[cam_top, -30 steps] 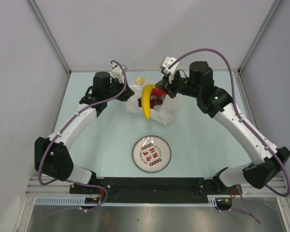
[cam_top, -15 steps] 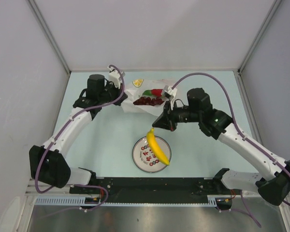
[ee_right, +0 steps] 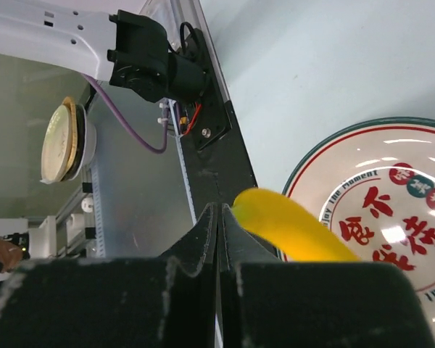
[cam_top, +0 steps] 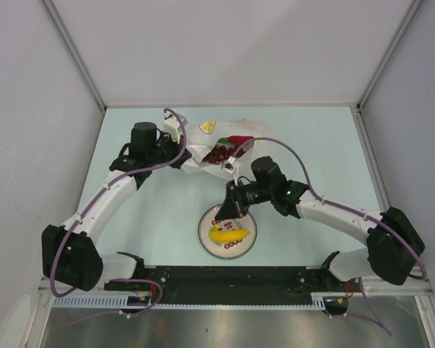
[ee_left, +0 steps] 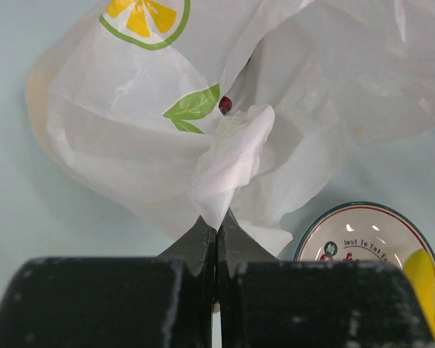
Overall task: Take the fake fruits out of the plastic bag
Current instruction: Place the fake fruit on the plate.
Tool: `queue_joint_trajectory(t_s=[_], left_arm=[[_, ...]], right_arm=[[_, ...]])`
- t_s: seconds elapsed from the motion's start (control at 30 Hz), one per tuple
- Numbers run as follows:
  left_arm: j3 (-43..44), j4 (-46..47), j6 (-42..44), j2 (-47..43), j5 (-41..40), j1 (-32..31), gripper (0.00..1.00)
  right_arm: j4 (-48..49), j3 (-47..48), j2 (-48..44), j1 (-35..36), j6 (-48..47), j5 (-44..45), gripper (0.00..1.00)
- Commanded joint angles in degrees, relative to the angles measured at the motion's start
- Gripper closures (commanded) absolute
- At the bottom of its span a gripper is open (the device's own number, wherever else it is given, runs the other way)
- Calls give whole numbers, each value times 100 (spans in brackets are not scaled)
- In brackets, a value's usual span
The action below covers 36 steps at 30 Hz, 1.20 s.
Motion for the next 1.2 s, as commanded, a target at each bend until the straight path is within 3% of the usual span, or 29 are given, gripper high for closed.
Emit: queue_joint_trajectory(t_s=[0.0,0.23,0.4,0.5,0.53,0.6,0.63,0.77,0.8,0.87,1.0,1.17], left_arm=[[-84,184,-85,-261,194,14,100],[-101,167,-94,-278,150,14,100],[65,158,-103,-129,150,-3,100],[136,158,-138,-103,158,5,100],[136,158,-147,-103,150,14,100],[145,158,-164,-129,158,14,100],[136,149,-173,-155,150,5,100],[145,140,-191,-261,132,14,100],[153,140,-199,-278,132,14,100],[162,132,-208,-357,123,5,100],[180,123,-235,-472,141,14,100],[189,105,-217,-595,150,14,100]], right_arm=[[1129,1,505,122,520,-246,100],[1463,10,1542,-27,721,-246,100],[1684,238,2124,-501,784,-167,100],[1456,449,2265,-677,678,-211,82],[1412,458,2213,-703,626,-220,68],[1052,546,1941,-756,189,-194,59],[859,581,1827,-756,3,-124,48],[-368,599,880,-625,-1226,692,41],[-591,599,685,-520,-1899,912,41],[-1030,555,342,6,-2615,1475,39],[-1217,415,68,509,-3311,2143,38],[-1111,230,331,597,-4110,2486,24]])
